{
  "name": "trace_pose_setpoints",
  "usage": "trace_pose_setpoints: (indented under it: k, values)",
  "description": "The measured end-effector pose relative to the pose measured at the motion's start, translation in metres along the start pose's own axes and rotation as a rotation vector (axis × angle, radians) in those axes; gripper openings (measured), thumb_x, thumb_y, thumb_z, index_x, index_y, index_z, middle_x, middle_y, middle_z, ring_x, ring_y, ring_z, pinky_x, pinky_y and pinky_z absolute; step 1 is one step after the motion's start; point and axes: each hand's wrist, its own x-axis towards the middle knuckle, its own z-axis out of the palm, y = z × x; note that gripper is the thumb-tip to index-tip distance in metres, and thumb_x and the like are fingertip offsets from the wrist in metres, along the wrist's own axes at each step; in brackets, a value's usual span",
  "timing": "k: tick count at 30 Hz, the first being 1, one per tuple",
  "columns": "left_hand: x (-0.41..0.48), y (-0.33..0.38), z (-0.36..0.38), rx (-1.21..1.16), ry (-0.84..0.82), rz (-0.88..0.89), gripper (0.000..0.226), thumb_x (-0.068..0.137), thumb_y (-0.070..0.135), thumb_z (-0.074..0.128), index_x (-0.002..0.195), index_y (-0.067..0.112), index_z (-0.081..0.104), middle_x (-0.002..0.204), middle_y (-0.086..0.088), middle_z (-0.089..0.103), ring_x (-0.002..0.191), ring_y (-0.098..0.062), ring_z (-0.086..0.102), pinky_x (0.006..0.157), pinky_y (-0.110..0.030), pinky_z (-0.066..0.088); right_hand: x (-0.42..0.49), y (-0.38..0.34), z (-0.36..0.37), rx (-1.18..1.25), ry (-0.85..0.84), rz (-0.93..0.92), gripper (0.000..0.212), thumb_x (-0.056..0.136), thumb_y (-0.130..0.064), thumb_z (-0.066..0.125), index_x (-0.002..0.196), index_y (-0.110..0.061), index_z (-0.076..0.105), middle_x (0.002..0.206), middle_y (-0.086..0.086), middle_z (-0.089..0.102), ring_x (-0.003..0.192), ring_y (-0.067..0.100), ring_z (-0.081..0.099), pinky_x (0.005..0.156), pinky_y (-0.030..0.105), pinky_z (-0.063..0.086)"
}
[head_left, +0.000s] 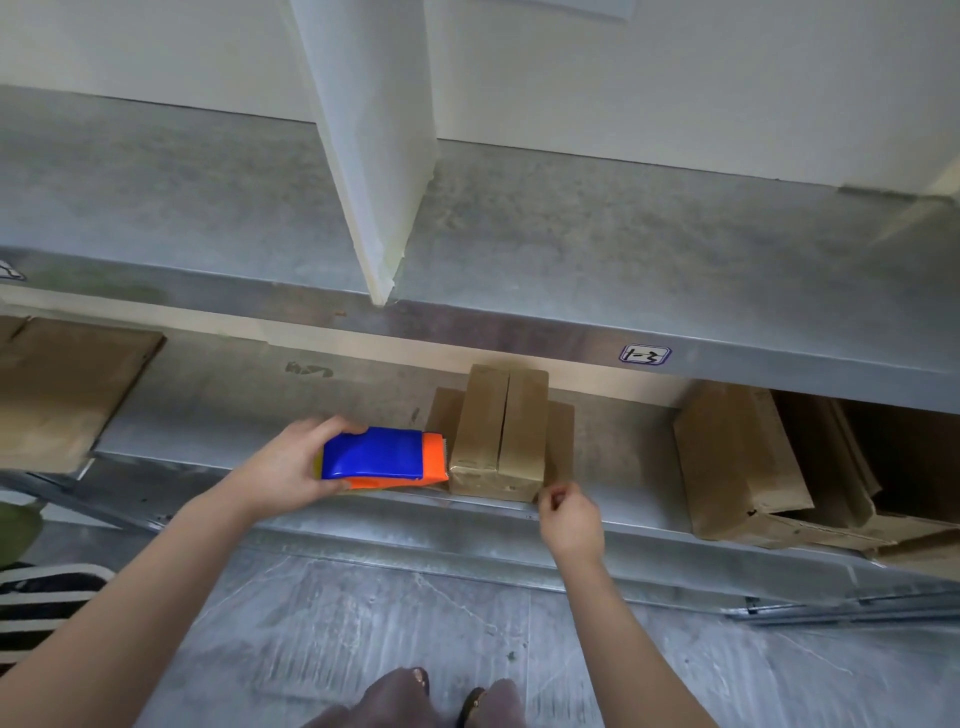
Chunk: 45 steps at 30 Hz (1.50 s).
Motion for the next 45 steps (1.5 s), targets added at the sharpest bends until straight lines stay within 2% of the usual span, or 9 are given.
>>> trace_pose_setpoints:
  k: [5, 11, 20, 25, 28, 32, 36, 39, 45]
  values:
    - [0.001, 0.000, 0.000, -0.001, -0.004, 0.002, 0.079, 0.073, 0.028, 0.082, 0.111, 0.073, 0.029, 0.121, 0.014, 0.051, 0.113, -0.008, 0.044, 0.094, -0.023, 0.034, -0.003, -0.001, 0.003, -0.003, 0.032, -0.028, 0.019, 0.096, -0.031, 0.052, 0.106, -0.017, 0.061, 0.100, 0.004, 0.068, 0.082, 0.021, 0.059, 0.065, 0.027, 0.045]
    - [0.000, -0.002, 0.002, -0.018, -0.002, -0.005, 0.076, 0.072, 0.028, 0.082, 0.111, 0.070, 0.033, 0.121, 0.012, 0.052, 0.113, -0.009, 0.044, 0.093, -0.023, 0.034, -0.005, 0.010, -0.005, -0.006, 0.051, -0.029, 0.055, 0.091, -0.044, 0.060, 0.131, -0.009, 0.049, 0.125, 0.010, 0.058, 0.108, 0.029, 0.060, 0.086, 0.036, 0.051]
    - [0.001, 0.001, 0.003, -0.038, 0.011, 0.016, 0.066, 0.072, 0.023, 0.083, 0.111, 0.052, 0.039, 0.121, 0.004, 0.056, 0.111, -0.011, 0.045, 0.091, -0.023, 0.032, -0.022, -0.016, -0.025, 0.267, 0.113, -0.442, 0.041, 0.096, -0.038, 0.057, 0.137, -0.035, 0.051, 0.142, -0.010, 0.050, 0.132, 0.008, 0.041, 0.106, 0.025, 0.034]
    - [-0.001, 0.001, 0.004, -0.053, 0.006, 0.028, 0.065, 0.073, 0.021, 0.082, 0.115, 0.050, 0.042, 0.118, 0.007, 0.053, 0.111, -0.012, 0.045, 0.092, -0.022, 0.033, -0.016, -0.022, -0.019, 0.273, -0.045, -0.322, 0.039, 0.095, -0.032, 0.061, 0.133, -0.037, 0.056, 0.147, -0.001, 0.049, 0.134, 0.014, 0.045, 0.099, 0.009, 0.032]
    - [0.000, -0.006, 0.000, 0.013, -0.013, 0.038, 0.064, 0.076, 0.019, 0.079, 0.132, 0.029, 0.050, 0.122, 0.004, 0.053, 0.114, -0.017, 0.047, 0.092, -0.022, 0.033, -0.014, -0.023, -0.018, 0.304, -0.061, -0.270, 0.041, 0.096, -0.029, 0.060, 0.134, -0.040, 0.054, 0.147, -0.001, 0.048, 0.133, 0.014, 0.047, 0.107, 0.019, 0.035]
    - [0.005, -0.021, -0.007, 0.083, -0.039, 0.069, 0.066, 0.077, 0.019, 0.077, 0.136, 0.028, 0.049, 0.122, 0.001, 0.054, 0.110, -0.018, 0.052, 0.090, -0.025, 0.040, -0.012, -0.028, -0.013, 0.355, -0.049, -0.238, 0.041, 0.095, -0.029, 0.060, 0.130, -0.048, 0.052, 0.148, -0.003, 0.046, 0.135, 0.018, 0.046, 0.111, 0.035, 0.041]
    - [0.004, -0.025, -0.008, 0.093, -0.048, 0.069, 0.065, 0.079, 0.020, 0.076, 0.137, 0.028, 0.048, 0.120, 0.007, 0.050, 0.108, -0.014, 0.050, 0.087, -0.020, 0.038, -0.009, -0.029, -0.013, 0.333, -0.055, -0.232, 0.041, 0.095, -0.029, 0.059, 0.133, -0.043, 0.053, 0.148, -0.003, 0.046, 0.134, 0.017, 0.046, 0.108, 0.022, 0.035]
    - [-0.002, -0.034, -0.006, 0.082, -0.036, 0.085, 0.063, 0.077, 0.016, 0.076, 0.134, 0.026, 0.049, 0.113, 0.012, 0.045, 0.105, -0.015, 0.054, 0.081, -0.013, 0.036, -0.005, -0.032, -0.014, 0.325, -0.095, -0.229, 0.041, 0.096, -0.030, 0.058, 0.135, -0.041, 0.052, 0.149, -0.003, 0.045, 0.135, 0.019, 0.046, 0.109, 0.025, 0.034]
    - [0.000, -0.042, -0.008, 0.107, -0.062, 0.063, 0.070, 0.077, 0.025, 0.077, 0.136, 0.038, 0.042, 0.110, 0.011, 0.048, 0.098, -0.013, 0.054, 0.078, -0.025, 0.046, -0.002, -0.032, -0.013, 0.333, -0.099, -0.214, 0.041, 0.096, -0.030, 0.058, 0.136, -0.040, 0.052, 0.149, -0.002, 0.045, 0.136, 0.018, 0.044, 0.112, 0.027, 0.032]
